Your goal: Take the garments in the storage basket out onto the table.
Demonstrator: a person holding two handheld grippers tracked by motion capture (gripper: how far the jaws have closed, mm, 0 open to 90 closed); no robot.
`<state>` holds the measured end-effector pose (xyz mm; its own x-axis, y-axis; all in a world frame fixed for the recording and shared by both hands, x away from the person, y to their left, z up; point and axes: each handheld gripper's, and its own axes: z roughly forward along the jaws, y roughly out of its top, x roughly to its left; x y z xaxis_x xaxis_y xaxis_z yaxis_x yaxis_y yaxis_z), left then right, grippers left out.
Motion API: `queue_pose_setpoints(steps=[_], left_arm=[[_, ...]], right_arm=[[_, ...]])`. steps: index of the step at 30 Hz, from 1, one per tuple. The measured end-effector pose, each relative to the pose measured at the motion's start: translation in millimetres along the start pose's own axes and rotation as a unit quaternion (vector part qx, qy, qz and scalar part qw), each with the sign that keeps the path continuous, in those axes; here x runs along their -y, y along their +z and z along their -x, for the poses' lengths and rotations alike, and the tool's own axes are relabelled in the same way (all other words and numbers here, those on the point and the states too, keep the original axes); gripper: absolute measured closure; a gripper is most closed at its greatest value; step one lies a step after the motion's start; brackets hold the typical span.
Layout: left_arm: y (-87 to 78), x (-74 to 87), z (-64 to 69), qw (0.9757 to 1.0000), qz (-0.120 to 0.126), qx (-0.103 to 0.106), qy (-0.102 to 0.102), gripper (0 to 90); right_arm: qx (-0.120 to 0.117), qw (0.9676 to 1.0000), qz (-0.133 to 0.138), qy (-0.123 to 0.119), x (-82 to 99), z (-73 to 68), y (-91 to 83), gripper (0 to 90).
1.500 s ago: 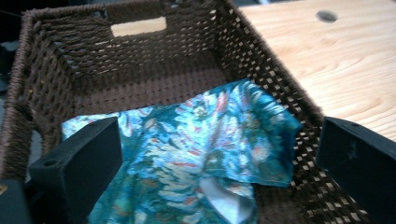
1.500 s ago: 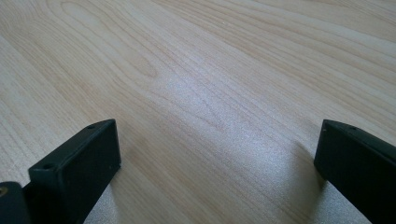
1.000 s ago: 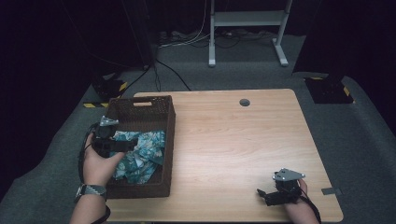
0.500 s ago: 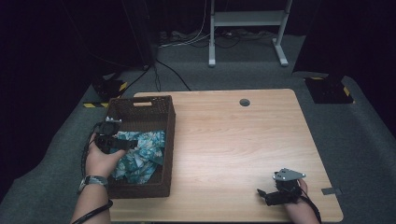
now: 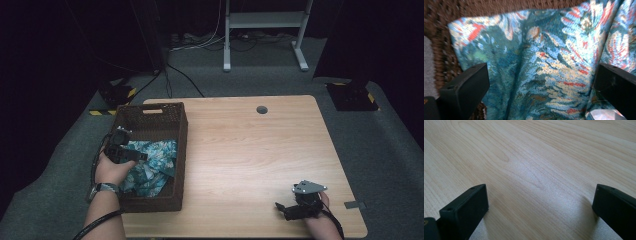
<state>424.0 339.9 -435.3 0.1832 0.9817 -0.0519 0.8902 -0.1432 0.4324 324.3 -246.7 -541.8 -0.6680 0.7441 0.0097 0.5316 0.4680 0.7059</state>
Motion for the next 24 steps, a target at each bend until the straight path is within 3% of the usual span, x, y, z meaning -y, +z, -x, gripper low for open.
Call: queue_pose_setpoints(steps=[8, 18, 24], left_arm=[[17.1, 1.1, 0.1, 0.9995, -0.029, 0.012, -0.005, 2.6], [36.0, 2.1, -2.2, 0.9970, -0.070, 0.031, -0.015, 3.0], [44.2, 2.5, 1.1, 0.9949, -0.089, 0.047, -0.006, 4.9]], right_arm=[[0.000, 1.0000, -0.001, 0.000, -0.1, -0.2, 0.0, 0.5], [0.001, 1.0000, 0.000, -0.002, 0.0, 0.0, 0.1, 0.5], [0.001, 1.0000, 0.000, -0.002, 0.0, -0.1, 0.1, 0.5]])
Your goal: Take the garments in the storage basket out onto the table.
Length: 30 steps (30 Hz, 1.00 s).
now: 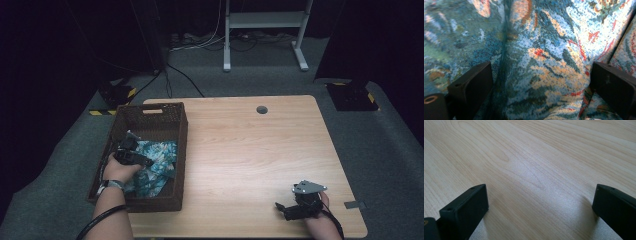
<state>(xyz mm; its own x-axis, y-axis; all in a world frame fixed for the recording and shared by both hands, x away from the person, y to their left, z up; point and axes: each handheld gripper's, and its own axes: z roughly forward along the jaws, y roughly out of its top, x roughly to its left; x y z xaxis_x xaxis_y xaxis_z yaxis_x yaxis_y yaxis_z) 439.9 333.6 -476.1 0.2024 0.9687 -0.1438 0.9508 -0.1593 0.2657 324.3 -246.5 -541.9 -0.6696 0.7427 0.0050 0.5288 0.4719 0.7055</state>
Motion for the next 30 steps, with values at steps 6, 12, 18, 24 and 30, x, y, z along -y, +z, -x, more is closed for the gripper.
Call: queue_pose_setpoints(steps=[6, 12, 18, 24, 30], left_arm=[[10.8, -0.5, 4.2, 0.9995, -0.029, 0.003, 0.010, 5.2], [22.4, -1.0, 9.3, 0.9980, -0.059, -0.002, 0.020, 9.4], [25.4, -1.4, 16.4, 0.9961, -0.067, -0.036, 0.045, 14.0], [19.5, -3.1, 23.5, 0.9923, -0.070, -0.066, 0.077, 48.9], [15.7, -1.7, 22.7, 0.9931, -0.061, -0.073, 0.068, 78.0]], right_arm=[[0.000, 1.0000, 0.000, -0.001, 0.0, -0.1, 0.1, 0.5], [0.000, 1.0000, 0.000, 0.000, 0.0, -0.1, 0.1, 0.5], [0.000, 1.0000, 0.000, 0.000, 0.0, 0.0, 0.0, 0.5], [0.000, 1.0000, 0.000, -0.001, 0.0, -0.1, 0.0, 0.5], [-0.001, 1.0000, 0.000, -0.001, 0.0, -0.1, 0.0, 0.5]])
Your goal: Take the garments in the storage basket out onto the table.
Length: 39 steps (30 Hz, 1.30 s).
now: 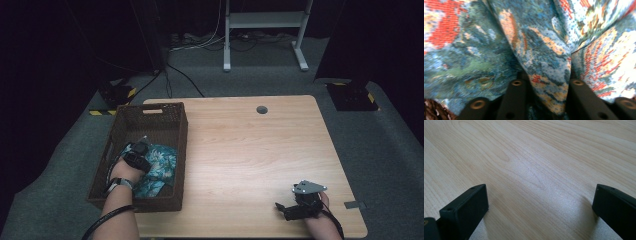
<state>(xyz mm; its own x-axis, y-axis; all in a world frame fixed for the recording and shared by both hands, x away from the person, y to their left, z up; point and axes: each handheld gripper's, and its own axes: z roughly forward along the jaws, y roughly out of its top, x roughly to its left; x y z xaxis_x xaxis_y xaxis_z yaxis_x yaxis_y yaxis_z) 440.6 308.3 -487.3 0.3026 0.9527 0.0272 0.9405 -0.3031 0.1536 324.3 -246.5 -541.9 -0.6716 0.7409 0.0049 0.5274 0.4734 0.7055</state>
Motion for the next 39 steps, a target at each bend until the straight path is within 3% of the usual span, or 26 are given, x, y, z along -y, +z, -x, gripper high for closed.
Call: queue_pose_setpoints(steps=[5, 10, 12, 18, 21, 23, 28, 31, 39], left_arm=[[-8.1, 0.3, -0.8, 0.9999, 0.012, -0.003, -0.004, 81.2], [-26.6, 2.2, 1.1, 0.9985, 0.053, -0.009, 0.002, 81.8], [-35.5, 4.5, 3.4, 0.9969, 0.076, -0.019, 0.006, 81.8], [-55.6, 13.7, 5.3, 0.9910, 0.132, -0.021, 0.008, 81.9], [-62.6, 19.4, 6.4, 0.9874, 0.158, -0.013, 0.007, 81.9], [-65.6, 23.1, 8.0, 0.9843, 0.176, 0.008, 0.006, 81.8], [-74.1, 29.5, 12.1, 0.9770, 0.213, 0.004, 0.005, 81.8], [-79.9, 33.7, 13.6, 0.9707, 0.240, -0.002, 0.000, 81.8], [-88.3, 45.8, 12.5, 0.9550, 0.296, 0.013, -0.022, 81.8]], right_arm=[[-0.001, 1.0000, 0.000, 0.001, 0.1, 0.2, -0.1, 0.5], [-0.001, 1.0000, 0.000, 0.000, 0.0, 0.0, -0.1, 0.5], [0.000, 1.0000, -0.001, -0.002, 0.1, 0.0, -0.1, 0.5], [0.001, 1.0000, -0.002, -0.002, 0.0, -0.4, 0.0, 0.5], [0.001, 1.0000, -0.002, -0.002, 0.0, -0.4, 0.0, 0.5], [0.001, 1.0000, -0.002, -0.002, 0.0, -0.5, 0.0, 0.5], [0.002, 1.0000, -0.002, -0.003, 0.0, -0.7, 0.1, 0.4], [0.003, 1.0000, -0.002, -0.003, 0.1, -0.9, 0.0, 0.4], [0.003, 1.0000, -0.002, -0.003, 0.2, -1.0, 0.0, 0.4]])
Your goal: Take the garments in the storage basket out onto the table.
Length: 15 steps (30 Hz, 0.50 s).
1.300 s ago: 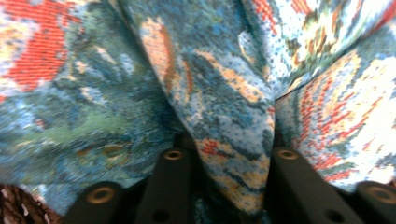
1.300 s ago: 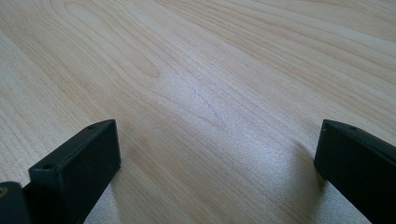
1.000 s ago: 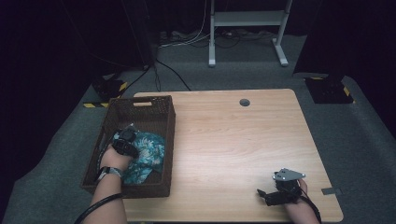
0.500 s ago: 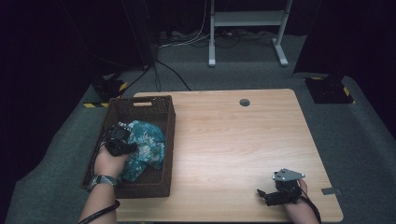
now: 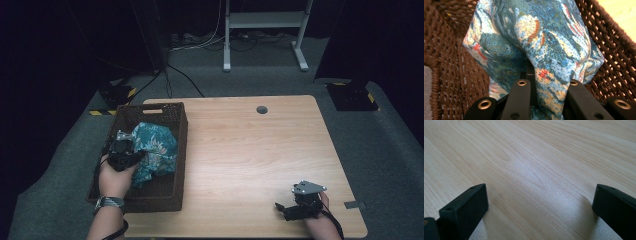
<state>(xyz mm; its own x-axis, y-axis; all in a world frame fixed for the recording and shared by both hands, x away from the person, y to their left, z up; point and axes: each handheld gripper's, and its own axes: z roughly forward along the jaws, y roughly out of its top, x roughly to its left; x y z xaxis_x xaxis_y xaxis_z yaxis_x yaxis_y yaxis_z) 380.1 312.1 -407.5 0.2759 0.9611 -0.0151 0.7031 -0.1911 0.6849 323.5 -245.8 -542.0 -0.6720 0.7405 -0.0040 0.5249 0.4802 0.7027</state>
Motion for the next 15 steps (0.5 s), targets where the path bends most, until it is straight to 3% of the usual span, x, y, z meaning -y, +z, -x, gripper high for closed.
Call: queue_pose_setpoints(steps=[7, 15], left_arm=[[-12.1, 1.7, 3.1, 0.9986, 0.052, -0.006, 0.000, 81.9], [-20.5, 1.9, 9.5, 0.9945, 0.104, -0.002, -0.011, 81.9]], right_arm=[[0.000, 1.0000, 0.000, 0.000, 0.0, 0.0, 0.0, 0.4], [0.000, 1.0000, 0.000, 0.000, 0.0, 0.0, 0.0, 0.4]])
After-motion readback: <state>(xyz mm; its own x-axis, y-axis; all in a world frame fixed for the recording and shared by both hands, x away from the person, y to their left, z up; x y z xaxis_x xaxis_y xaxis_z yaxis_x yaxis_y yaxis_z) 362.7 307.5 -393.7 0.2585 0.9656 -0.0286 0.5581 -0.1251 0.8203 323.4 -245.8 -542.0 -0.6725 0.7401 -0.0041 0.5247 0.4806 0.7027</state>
